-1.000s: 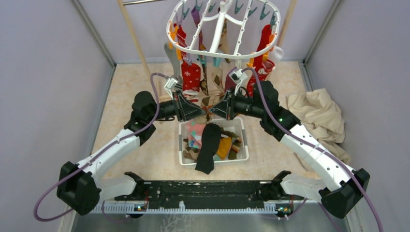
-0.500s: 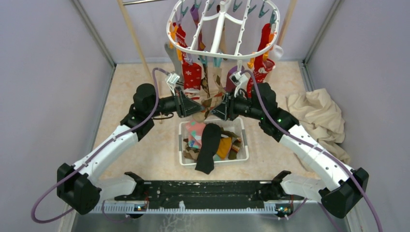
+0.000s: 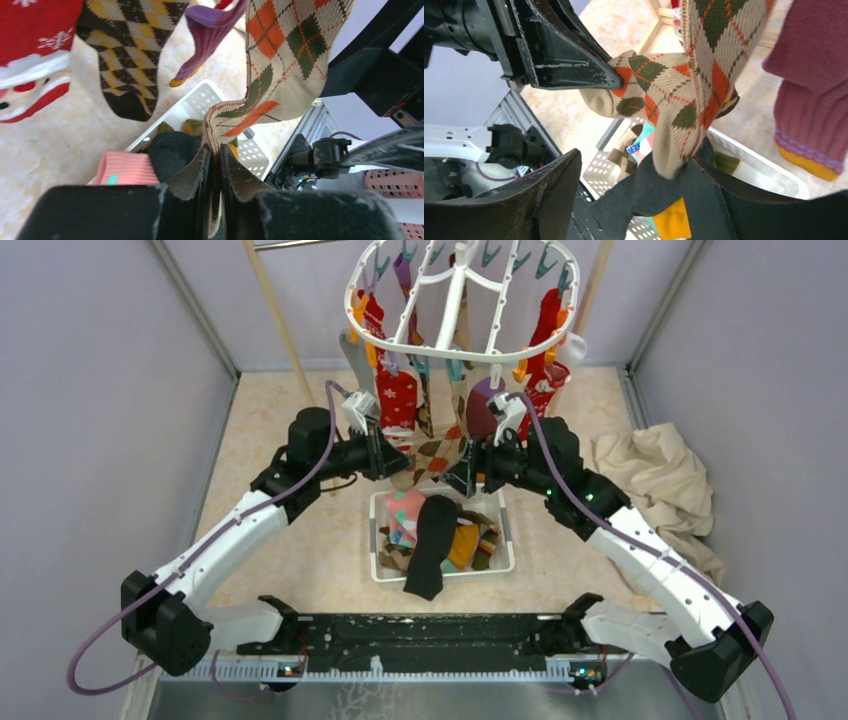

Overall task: Remove the socks clipped to the hanger
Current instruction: Remove the sock from the hanger.

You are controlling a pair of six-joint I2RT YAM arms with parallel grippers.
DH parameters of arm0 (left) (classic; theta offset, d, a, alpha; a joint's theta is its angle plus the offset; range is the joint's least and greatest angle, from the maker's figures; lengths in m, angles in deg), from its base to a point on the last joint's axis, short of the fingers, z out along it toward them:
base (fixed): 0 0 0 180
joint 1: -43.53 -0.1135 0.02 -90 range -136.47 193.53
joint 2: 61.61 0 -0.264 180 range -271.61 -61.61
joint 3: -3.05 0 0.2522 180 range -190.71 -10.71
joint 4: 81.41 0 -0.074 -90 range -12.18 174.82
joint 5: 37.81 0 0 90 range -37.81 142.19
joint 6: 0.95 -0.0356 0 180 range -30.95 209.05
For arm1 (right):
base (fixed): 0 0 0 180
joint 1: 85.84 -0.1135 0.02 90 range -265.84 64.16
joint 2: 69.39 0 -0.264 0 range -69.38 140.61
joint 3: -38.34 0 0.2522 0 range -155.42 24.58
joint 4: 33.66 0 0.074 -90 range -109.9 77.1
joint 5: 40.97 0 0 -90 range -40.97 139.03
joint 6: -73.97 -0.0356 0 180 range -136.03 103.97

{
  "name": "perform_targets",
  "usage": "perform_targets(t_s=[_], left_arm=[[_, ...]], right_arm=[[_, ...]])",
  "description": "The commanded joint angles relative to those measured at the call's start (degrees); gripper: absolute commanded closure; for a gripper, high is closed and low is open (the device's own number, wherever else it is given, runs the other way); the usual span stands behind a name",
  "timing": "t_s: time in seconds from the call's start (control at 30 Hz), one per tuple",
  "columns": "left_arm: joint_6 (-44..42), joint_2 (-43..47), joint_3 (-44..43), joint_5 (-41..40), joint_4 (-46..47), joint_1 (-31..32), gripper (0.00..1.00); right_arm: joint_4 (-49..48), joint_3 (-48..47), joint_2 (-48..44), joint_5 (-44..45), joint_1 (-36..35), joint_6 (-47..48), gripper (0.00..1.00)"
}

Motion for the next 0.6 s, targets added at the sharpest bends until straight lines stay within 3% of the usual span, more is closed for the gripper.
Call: perform_targets(t_s=[0.0, 0.17, 0.57], left_arm=[[-2.1, -0.3, -3.0, -5.8, -4.4, 0.1, 0.83], [-2.5, -0.3, -3.9, -6.9, -6.0, 0.0, 0.83], [-2.4, 1.0, -5.9, -6.5, -7.8, 0.1, 0.83]], right_arm=[[3.0, -3.0, -2.5, 4.5, 0.5, 2.4, 0.21], [6.2, -2.8, -4.0, 7.2, 0.8, 3.3, 0.14], [4.9, -1.7, -5.2, 12.4, 1.0, 2.6, 0.16]])
